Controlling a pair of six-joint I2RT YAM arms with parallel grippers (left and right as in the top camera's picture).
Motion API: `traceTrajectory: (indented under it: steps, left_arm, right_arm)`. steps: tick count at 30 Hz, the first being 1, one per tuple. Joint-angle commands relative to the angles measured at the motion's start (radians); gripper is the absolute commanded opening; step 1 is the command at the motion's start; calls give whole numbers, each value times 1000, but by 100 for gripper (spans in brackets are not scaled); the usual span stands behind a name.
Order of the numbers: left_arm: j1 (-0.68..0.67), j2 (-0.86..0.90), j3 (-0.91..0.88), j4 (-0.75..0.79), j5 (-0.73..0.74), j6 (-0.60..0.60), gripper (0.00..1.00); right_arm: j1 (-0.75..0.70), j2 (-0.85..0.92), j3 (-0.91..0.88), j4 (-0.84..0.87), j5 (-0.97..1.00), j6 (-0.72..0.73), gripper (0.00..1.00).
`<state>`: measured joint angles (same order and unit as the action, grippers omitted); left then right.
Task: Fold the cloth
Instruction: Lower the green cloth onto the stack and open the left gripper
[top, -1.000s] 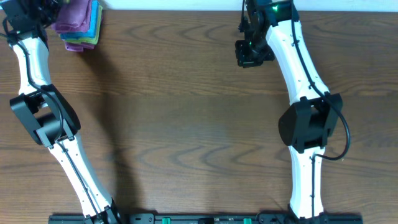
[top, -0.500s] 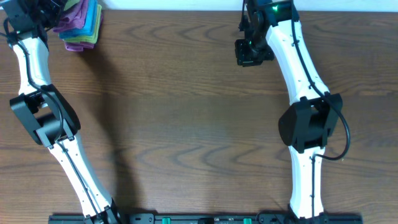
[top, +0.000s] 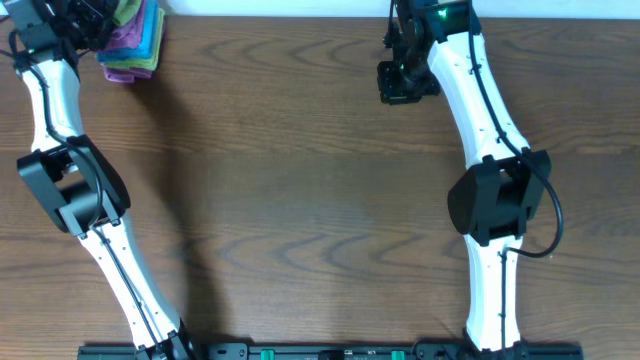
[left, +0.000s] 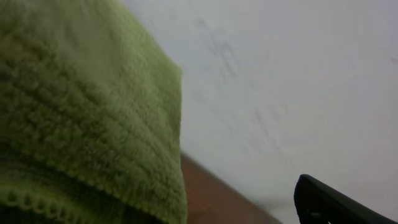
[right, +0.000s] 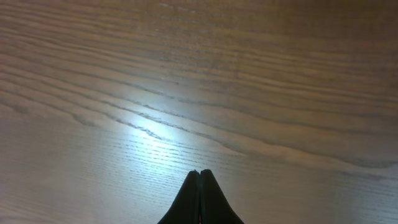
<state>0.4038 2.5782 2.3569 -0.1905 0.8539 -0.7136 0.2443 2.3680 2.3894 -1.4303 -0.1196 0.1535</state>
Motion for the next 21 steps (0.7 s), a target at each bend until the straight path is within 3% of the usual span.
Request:
traceTrajectory:
  steps: [1, 21]
  left_arm:
    - [-19, -7, 20, -31, 61, -8, 96]
    - [-23, -86, 20, -235, -18, 41, 95]
  right_arm:
    - [13, -8, 19, 5, -20, 18, 1]
    - [12, -8, 19, 5, -19, 6, 1]
